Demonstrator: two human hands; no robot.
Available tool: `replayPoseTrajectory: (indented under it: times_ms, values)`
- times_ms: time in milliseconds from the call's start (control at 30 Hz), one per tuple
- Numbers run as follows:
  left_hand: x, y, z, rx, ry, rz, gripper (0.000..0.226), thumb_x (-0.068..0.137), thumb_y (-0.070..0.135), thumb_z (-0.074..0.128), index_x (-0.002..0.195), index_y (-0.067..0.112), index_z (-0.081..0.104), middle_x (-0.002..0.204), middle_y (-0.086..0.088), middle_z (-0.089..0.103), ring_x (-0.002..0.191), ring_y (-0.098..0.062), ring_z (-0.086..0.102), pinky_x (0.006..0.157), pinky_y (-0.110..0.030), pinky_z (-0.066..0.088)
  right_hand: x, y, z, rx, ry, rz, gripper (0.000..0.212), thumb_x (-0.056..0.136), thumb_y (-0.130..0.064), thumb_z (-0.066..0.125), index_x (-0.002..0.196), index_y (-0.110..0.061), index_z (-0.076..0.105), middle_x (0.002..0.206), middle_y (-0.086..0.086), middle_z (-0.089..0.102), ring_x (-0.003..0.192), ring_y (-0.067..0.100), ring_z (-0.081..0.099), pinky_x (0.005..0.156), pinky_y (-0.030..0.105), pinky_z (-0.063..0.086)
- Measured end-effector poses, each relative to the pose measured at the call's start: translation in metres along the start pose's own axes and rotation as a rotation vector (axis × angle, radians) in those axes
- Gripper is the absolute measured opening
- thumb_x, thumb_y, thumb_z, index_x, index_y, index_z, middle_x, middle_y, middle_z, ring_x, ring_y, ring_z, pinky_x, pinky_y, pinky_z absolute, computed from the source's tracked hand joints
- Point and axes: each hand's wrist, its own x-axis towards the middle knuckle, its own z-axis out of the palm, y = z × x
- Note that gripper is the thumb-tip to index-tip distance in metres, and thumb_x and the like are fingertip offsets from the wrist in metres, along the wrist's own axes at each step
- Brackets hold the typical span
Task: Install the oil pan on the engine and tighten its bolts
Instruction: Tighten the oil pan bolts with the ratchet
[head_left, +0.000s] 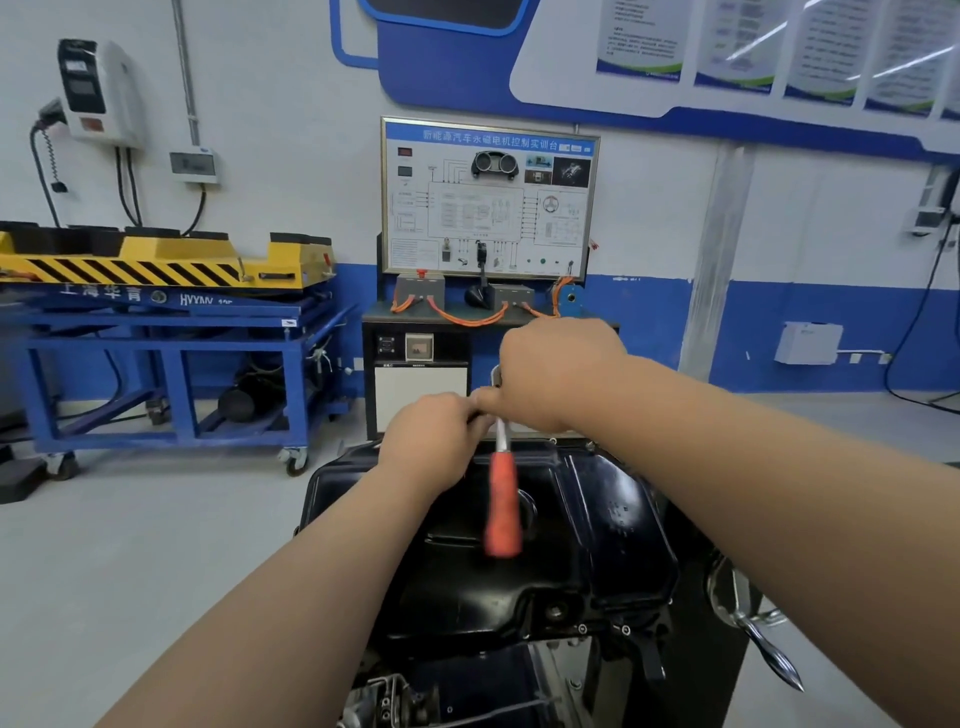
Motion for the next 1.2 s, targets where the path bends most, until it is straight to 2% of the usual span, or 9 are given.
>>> replayPoseTrajectory:
  times_ms: [233,367,433,533,667,800,1000,1100,1200]
  values:
    - [0.001,0.001,0.002,-0.051,-0.061,-0.033,0.023,0.1,0.035,0.038,0.089,0.023,0.054,0.084,0.003,0.061,0.078,-0.021,0.058,0.063,-0.031,0.04,0.003,0.001,-0.008,-0.192,0.129,-0.281,0.009,0.088,-0.01,0.053,0.09,-0.019,0.053,0.086,0.001,0.045,0.085,0.021,0.041,0.055,0.031,0.027]
    - [-0.001,0.002,0.001,-0.056,-0.053,-0.063,0.024,0.097,0.037,0.039,0.091,0.022,0.056,0.087,0.0,0.061,0.078,-0.022,0.058,0.066,-0.035,0.047,0.003,-0.002,0.0,-0.031,0.135,-0.117,0.041,0.09,-0.043,0.048,0.06,-0.018,0.036,0.064,-0.002,0.039,0.055,0.017,0.039,0.046,0.026,0.024]
    - [0.001,0.003,0.0,0.04,-0.071,-0.064,0.02,0.095,0.028,0.042,0.096,0.017,0.059,0.093,-0.004,0.063,0.082,-0.026,0.058,0.07,-0.037,0.049,-0.001,-0.007,0.006,0.076,0.059,0.017,0.051,0.085,-0.064,0.042,0.059,-0.021,0.032,0.063,-0.003,0.037,0.057,0.019,0.04,0.046,0.026,0.025]
    - [-0.001,0.003,-0.001,0.077,-0.094,-0.089,0.029,0.085,0.008,0.044,0.062,0.024,0.037,0.076,-0.002,0.05,0.07,-0.025,0.048,0.061,-0.031,0.036,0.0,-0.014,0.01,0.074,0.046,0.027,0.053,0.083,-0.068,0.042,0.06,-0.02,0.032,0.063,-0.002,0.038,0.058,0.019,0.04,0.045,0.027,0.025]
    - [0.001,0.003,0.002,-0.051,-0.093,-0.034,0.039,0.096,0.018,0.041,0.06,0.029,0.031,0.06,0.007,0.04,0.063,-0.025,0.048,0.057,-0.031,0.034,0.003,-0.008,-0.003,-0.057,0.109,-0.147,0.039,0.091,-0.038,0.053,0.063,-0.015,0.039,0.065,-0.002,0.039,0.055,0.015,0.036,0.045,0.027,0.023]
    - [0.005,0.002,0.005,-0.088,-0.104,-0.066,0.025,0.1,0.034,0.038,0.077,0.026,0.041,0.071,0.005,0.051,0.069,-0.018,0.054,0.064,-0.034,0.045,0.003,-0.006,-0.008,-0.207,0.157,-0.314,0.011,0.09,-0.012,0.049,0.096,-0.014,0.058,0.087,0.002,0.045,0.084,0.021,0.039,0.057,0.033,0.027]
    - [-0.001,-0.001,0.001,-0.094,0.023,-0.167,0.017,0.091,0.035,0.053,0.075,0.027,0.052,0.065,0.008,0.053,0.056,-0.012,0.051,0.048,-0.025,0.037,0.003,-0.005,0.008,0.105,0.099,0.047,0.053,0.083,-0.068,0.042,0.059,-0.02,0.034,0.063,-0.002,0.037,0.053,0.016,0.036,0.048,0.026,0.026]
    - [-0.003,0.0,0.0,-0.052,0.022,-0.151,0.03,0.091,0.028,0.052,0.064,0.027,0.04,0.058,0.007,0.045,0.049,-0.011,0.043,0.046,-0.025,0.032,0.005,-0.006,0.017,0.178,0.114,0.102,0.057,0.08,-0.072,0.042,0.059,-0.018,0.038,0.062,-0.002,0.04,0.052,0.015,0.034,0.047,0.026,0.024]
    - [-0.008,-0.001,-0.001,-0.147,0.089,-0.059,0.017,0.093,0.031,0.051,0.08,0.025,0.06,0.063,0.005,0.055,0.059,-0.018,0.052,0.05,-0.028,0.036,0.009,0.0,0.018,0.213,0.113,-0.019,0.054,0.079,-0.066,0.05,0.059,-0.016,0.047,0.062,0.0,0.049,0.053,0.016,0.045,0.046,0.024,0.027]
